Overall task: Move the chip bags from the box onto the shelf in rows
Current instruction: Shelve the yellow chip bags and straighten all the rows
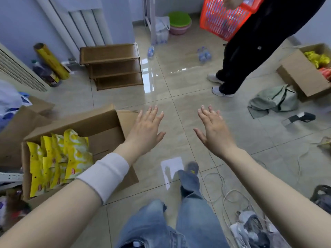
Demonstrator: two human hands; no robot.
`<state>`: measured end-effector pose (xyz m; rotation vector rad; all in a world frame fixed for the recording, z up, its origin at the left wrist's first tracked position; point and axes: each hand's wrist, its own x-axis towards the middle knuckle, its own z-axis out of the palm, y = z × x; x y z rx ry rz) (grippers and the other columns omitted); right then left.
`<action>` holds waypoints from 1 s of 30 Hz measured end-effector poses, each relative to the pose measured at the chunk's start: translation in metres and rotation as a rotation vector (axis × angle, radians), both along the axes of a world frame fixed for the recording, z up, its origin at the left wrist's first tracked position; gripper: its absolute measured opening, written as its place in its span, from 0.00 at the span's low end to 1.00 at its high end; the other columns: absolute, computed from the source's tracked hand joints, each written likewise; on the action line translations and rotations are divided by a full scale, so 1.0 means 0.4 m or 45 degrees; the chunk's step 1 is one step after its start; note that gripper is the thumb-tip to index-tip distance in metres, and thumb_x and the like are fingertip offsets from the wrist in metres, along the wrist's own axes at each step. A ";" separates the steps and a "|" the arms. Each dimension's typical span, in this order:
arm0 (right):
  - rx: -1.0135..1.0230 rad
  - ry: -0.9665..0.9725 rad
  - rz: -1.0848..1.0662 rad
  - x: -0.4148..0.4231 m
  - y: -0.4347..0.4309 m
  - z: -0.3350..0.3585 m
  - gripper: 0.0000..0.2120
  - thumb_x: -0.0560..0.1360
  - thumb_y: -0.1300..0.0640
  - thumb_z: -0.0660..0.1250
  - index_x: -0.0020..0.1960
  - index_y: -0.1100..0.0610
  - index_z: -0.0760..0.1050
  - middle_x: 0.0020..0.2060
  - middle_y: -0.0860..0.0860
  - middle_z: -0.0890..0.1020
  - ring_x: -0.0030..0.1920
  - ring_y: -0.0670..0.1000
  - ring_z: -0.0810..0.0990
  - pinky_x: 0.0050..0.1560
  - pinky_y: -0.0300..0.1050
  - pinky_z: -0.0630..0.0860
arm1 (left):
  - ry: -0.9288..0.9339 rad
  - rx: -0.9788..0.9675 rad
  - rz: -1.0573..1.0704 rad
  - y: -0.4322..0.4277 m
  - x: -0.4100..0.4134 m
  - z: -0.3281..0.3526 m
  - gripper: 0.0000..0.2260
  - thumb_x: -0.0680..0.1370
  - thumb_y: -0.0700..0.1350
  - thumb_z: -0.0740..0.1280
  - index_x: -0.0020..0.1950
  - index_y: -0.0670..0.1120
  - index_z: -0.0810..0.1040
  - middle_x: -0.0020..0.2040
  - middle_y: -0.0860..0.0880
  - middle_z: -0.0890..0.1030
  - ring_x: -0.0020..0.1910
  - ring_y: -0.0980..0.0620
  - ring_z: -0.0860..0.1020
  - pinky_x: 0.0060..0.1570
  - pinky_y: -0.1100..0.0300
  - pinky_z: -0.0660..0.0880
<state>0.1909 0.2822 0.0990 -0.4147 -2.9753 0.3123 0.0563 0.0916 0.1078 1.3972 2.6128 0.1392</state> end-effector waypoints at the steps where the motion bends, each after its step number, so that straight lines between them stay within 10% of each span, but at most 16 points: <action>1: -0.002 0.001 0.026 -0.028 0.041 -0.010 0.27 0.73 0.53 0.63 0.66 0.69 0.68 0.65 0.65 0.71 0.67 0.67 0.66 0.67 0.61 0.57 | -0.005 -0.006 0.018 0.037 -0.022 -0.009 0.28 0.80 0.54 0.56 0.76 0.43 0.52 0.77 0.42 0.50 0.76 0.45 0.48 0.74 0.49 0.44; 13: -0.037 -0.191 0.517 -0.405 0.414 -0.044 0.28 0.75 0.47 0.54 0.65 0.67 0.70 0.64 0.63 0.72 0.67 0.65 0.68 0.67 0.61 0.59 | -0.156 -0.004 0.554 0.307 -0.219 -0.062 0.28 0.80 0.55 0.55 0.76 0.44 0.51 0.77 0.44 0.49 0.76 0.47 0.46 0.73 0.52 0.42; 21: -0.028 -0.219 0.913 -0.722 0.273 -0.079 0.25 0.76 0.52 0.65 0.68 0.65 0.66 0.68 0.61 0.68 0.70 0.63 0.62 0.70 0.57 0.55 | -0.196 0.003 1.028 0.188 -0.326 -0.095 0.28 0.80 0.55 0.54 0.76 0.46 0.50 0.77 0.45 0.47 0.76 0.48 0.45 0.72 0.52 0.42; 30: 0.018 -0.252 1.345 -0.982 -0.004 -0.057 0.28 0.79 0.47 0.55 0.74 0.57 0.55 0.74 0.53 0.56 0.75 0.54 0.48 0.74 0.50 0.42 | -0.187 0.092 1.553 -0.027 -0.390 -0.116 0.28 0.80 0.54 0.56 0.76 0.46 0.51 0.77 0.45 0.49 0.76 0.49 0.46 0.73 0.52 0.42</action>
